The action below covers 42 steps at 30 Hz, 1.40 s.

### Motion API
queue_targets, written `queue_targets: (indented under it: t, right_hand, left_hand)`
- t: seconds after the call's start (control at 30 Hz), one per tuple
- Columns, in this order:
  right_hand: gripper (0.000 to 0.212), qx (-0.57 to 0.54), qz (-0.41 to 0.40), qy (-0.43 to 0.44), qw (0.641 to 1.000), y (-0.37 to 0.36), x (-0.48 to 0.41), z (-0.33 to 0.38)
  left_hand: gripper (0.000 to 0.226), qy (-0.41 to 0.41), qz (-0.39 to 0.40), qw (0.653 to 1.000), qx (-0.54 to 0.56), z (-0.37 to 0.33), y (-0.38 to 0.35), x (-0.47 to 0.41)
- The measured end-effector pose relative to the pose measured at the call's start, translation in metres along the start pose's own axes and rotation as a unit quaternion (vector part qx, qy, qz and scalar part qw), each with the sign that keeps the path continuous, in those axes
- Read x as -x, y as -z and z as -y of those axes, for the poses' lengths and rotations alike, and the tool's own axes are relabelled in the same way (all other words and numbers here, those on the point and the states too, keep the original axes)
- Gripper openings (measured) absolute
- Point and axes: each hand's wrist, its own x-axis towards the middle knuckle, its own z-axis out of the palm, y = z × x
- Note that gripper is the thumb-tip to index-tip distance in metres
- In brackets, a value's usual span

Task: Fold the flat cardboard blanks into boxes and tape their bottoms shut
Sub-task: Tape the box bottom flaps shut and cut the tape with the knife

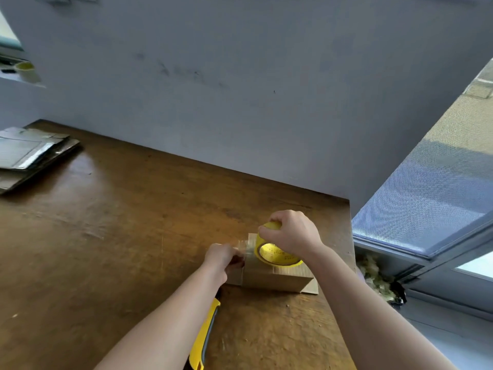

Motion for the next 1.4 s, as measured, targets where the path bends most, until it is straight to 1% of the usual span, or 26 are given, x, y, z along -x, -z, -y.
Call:
queue_targets:
  t: [0.1, 0.2, 0.27, 0.3, 0.33, 0.37, 0.4, 0.43, 0.47, 0.5, 0.53, 0.57, 0.6, 0.63, 0.73, 0.8, 0.9, 0.97, 1.07, 1.13, 1.2, 1.27, 1.3, 1.33, 1.4]
  right_hand:
    - [0.021, -0.004, 0.002, -0.004, 1.0, 0.001, 0.001, 0.0]
    - [0.023, -0.008, 0.003, -0.007, 1.0, 0.0, 0.002, 0.0]
    - [0.022, -0.014, 0.001, -0.008, 1.0, -0.001, 0.003, -0.001]
    - [0.022, -0.016, 0.0, -0.009, 1.0, -0.001, 0.003, -0.001]
    - [0.022, -0.018, -0.001, -0.009, 1.0, -0.001, 0.003, -0.001]
    - [0.022, -0.019, -0.003, -0.01, 1.0, -0.001, 0.003, -0.001]
    - [0.022, -0.021, -0.004, -0.01, 1.0, -0.001, 0.004, -0.001]
    - [0.022, -0.025, -0.006, -0.01, 1.0, -0.002, 0.004, -0.001]
    - [0.022, -0.029, -0.008, -0.012, 0.999, -0.002, 0.004, -0.001]
    - [0.022, -0.031, -0.01, -0.013, 0.999, -0.003, 0.004, -0.001]
    - [0.022, -0.031, -0.013, -0.013, 0.999, -0.003, 0.004, -0.001]
    - [0.023, -0.029, -0.014, -0.013, 0.999, -0.003, 0.004, -0.001]
    - [0.024, -0.028, -0.016, -0.013, 0.999, -0.003, 0.003, -0.001]
    - [0.023, -0.029, -0.017, -0.013, 0.999, -0.004, 0.003, -0.001]
    - [0.022, -0.032, -0.016, -0.015, 0.999, -0.003, 0.004, -0.001]
    - [0.022, -0.033, -0.016, -0.014, 0.999, -0.003, 0.004, 0.0]
    - [0.022, -0.035, -0.021, -0.012, 0.999, -0.002, 0.005, 0.001]
    - [0.026, -0.035, -0.023, -0.009, 0.999, -0.002, 0.007, 0.0]
    - [0.036, -0.05, 0.008, 0.002, 0.999, 0.001, 0.006, -0.002]
    - [0.038, -0.114, 0.051, -0.018, 0.992, 0.008, 0.002, -0.008]
    - [0.038, -0.218, 0.096, -0.059, 0.969, 0.016, 0.002, -0.019]
    - [0.043, -0.292, 0.137, -0.094, 0.942, 0.018, 0.005, -0.031]
    - [0.045, -0.311, 0.146, -0.101, 0.934, 0.016, 0.006, -0.035]
    - [0.045, -0.316, 0.143, -0.096, 0.933, 0.013, 0.007, -0.037]
    - [0.043, -0.285, 0.109, -0.064, 0.95, 0.009, 0.004, -0.036]
  left_hand:
    - [0.011, -0.009, -0.004, 0.999, -0.035, 0.004, -0.002, -0.004]
    - [0.017, -0.01, -0.003, 0.995, -0.1, 0.012, -0.007, -0.004]
    - [0.019, -0.018, 0.017, 0.991, -0.133, 0.012, -0.008, -0.004]
    - [0.014, -0.024, 0.031, 0.987, -0.155, 0.012, -0.008, -0.005]
    - [0.016, -0.033, 0.036, 0.983, -0.174, 0.013, -0.007, -0.004]
    - [0.022, -0.045, 0.031, 0.98, -0.19, 0.016, -0.005, -0.005]
    - [0.027, -0.06, 0.015, 0.975, -0.212, 0.02, -0.003, -0.005]
    - [0.027, -0.082, -0.008, 0.966, -0.246, 0.025, 0.0, -0.003]
    - [0.023, -0.115, -0.041, 0.953, -0.276, 0.03, 0.003, 0.0]
    - [0.016, -0.163, -0.076, 0.939, -0.292, 0.032, 0.003, 0.003]
    - [0.015, -0.224, -0.102, 0.923, -0.296, 0.032, 0.002, 0.008]
    - [0.02, -0.283, -0.115, 0.907, -0.291, 0.031, -0.001, 0.012]
    - [0.027, -0.321, -0.115, 0.894, -0.29, 0.029, -0.004, 0.015]
    - [0.032, -0.338, -0.109, 0.886, -0.297, 0.028, -0.007, 0.018]
    - [0.037, -0.333, -0.059, 0.872, -0.353, 0.03, -0.011, 0.02]
    - [0.036, -0.321, -0.04, 0.876, -0.358, 0.032, -0.01, 0.019]
    - [0.037, -0.289, -0.037, 0.908, -0.301, 0.024, -0.016, 0.015]
    - [0.037, -0.258, -0.013, 0.928, -0.269, 0.019, -0.022, 0.01]
    - [0.043, -0.224, 0.024, 0.94, -0.255, 0.016, -0.027, 0.006]
    - [0.041, -0.233, 0.028, 0.935, -0.265, 0.015, -0.029, 0.002]
    - [0.037, -0.25, 0.024, 0.928, -0.273, 0.017, -0.03, 0.002]
    - [0.035, -0.262, 0.015, 0.925, -0.274, 0.019, -0.031, 0.0]
    - [0.034, -0.274, 0.008, 0.92, -0.281, 0.02, -0.032, 0.0]
    - [0.033, -0.287, 0.002, 0.913, -0.291, 0.021, -0.032, -0.001]
    - [0.033, -0.301, -0.009, 0.902, -0.309, 0.023, -0.032, -0.002]
